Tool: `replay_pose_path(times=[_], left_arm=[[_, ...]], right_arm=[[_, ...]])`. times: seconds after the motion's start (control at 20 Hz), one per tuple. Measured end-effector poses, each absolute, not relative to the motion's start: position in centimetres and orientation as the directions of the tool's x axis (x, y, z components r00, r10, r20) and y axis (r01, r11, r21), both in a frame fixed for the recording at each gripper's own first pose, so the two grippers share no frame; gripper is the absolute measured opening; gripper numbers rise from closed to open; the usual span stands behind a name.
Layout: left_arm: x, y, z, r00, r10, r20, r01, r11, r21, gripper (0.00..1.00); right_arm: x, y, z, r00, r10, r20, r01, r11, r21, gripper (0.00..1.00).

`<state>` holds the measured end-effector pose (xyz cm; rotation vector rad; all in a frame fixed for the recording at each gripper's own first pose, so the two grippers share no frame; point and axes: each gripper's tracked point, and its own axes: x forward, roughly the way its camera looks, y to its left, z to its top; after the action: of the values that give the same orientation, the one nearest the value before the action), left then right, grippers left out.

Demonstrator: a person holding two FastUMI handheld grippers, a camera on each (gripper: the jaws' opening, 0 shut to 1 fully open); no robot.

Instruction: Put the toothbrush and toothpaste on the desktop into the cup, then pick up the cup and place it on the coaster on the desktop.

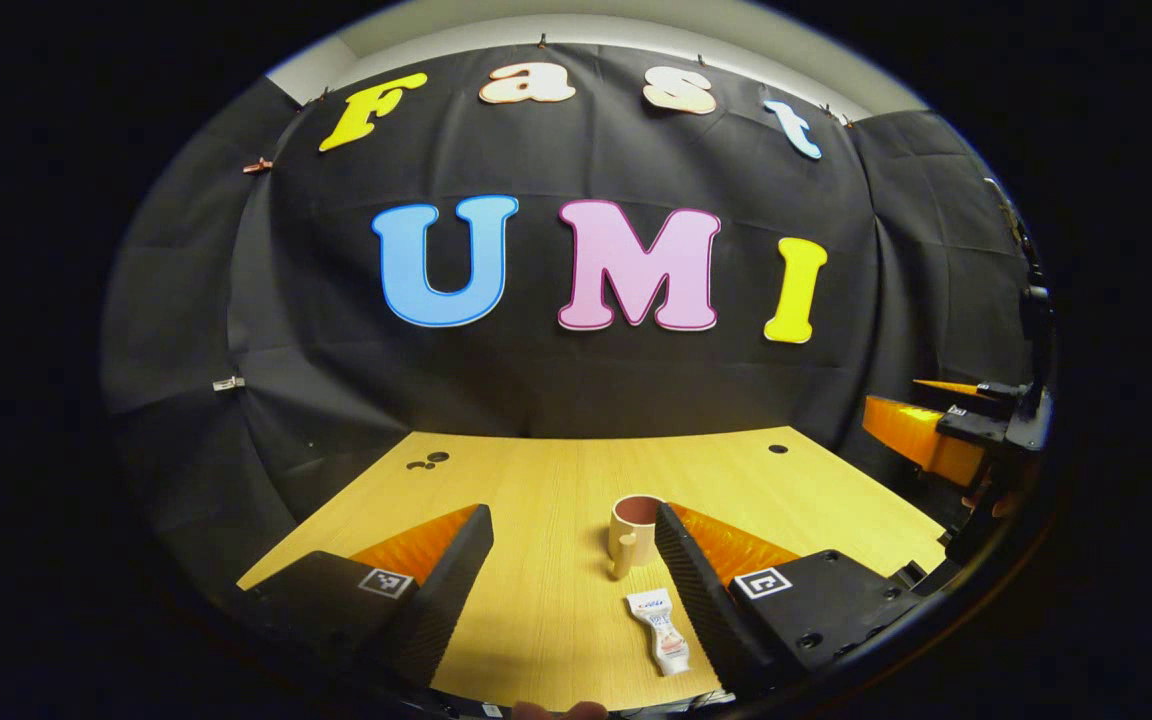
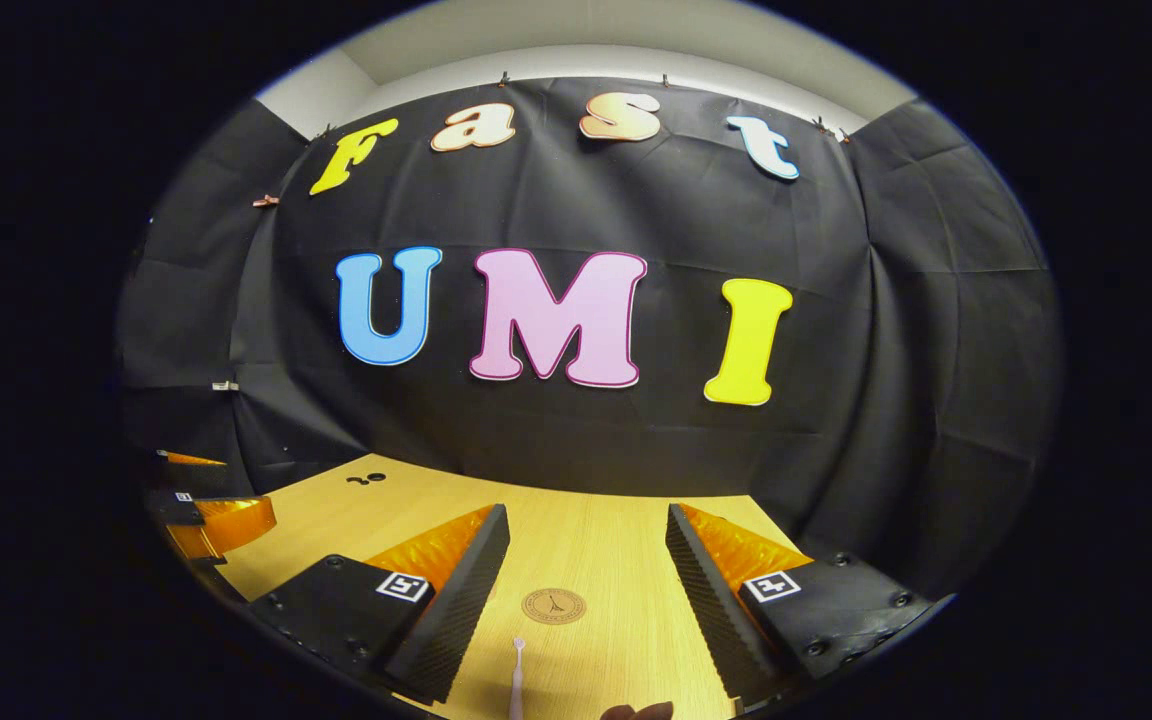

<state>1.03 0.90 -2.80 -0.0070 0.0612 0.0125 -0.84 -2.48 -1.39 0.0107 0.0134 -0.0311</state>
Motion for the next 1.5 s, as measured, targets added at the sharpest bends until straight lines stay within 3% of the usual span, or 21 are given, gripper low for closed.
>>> replay_pose_path(times=[0.35, 0.65, 1.05, 1.5], left_arm=[[3.9, -3.5, -9.3, 0.959, -0.093, -0.267, 0.077, 0.995, -0.069, 1.0], [6.2, -7.4, -17.4, 0.854, -0.121, -0.506, 0.09, 0.992, -0.085, 0.99], [8.3, -8.9, -24.2, 0.717, -0.041, -0.696, -0.022, 0.996, -0.082, 0.89], [9.6, -9.5, -27.4, 0.612, 0.046, -0.79, -0.085, 0.996, -0.008, 0.73]], right_arm=[[-0.5, -4.3, -3.8, 0.998, -0.033, -0.06, 0.033, 0.999, 0.006, 0.97], [0.7, -7.1, -5.8, 0.995, -0.028, -0.1, 0.026, 0.999, -0.019, 0.97], [4.0, -10.1, -9.0, 0.986, 0.036, -0.162, -0.039, 0.999, -0.013, 0.97], [6.8, -13.1, -12.9, 0.969, 0.1, -0.228, -0.096, 0.995, 0.028, 0.97]])
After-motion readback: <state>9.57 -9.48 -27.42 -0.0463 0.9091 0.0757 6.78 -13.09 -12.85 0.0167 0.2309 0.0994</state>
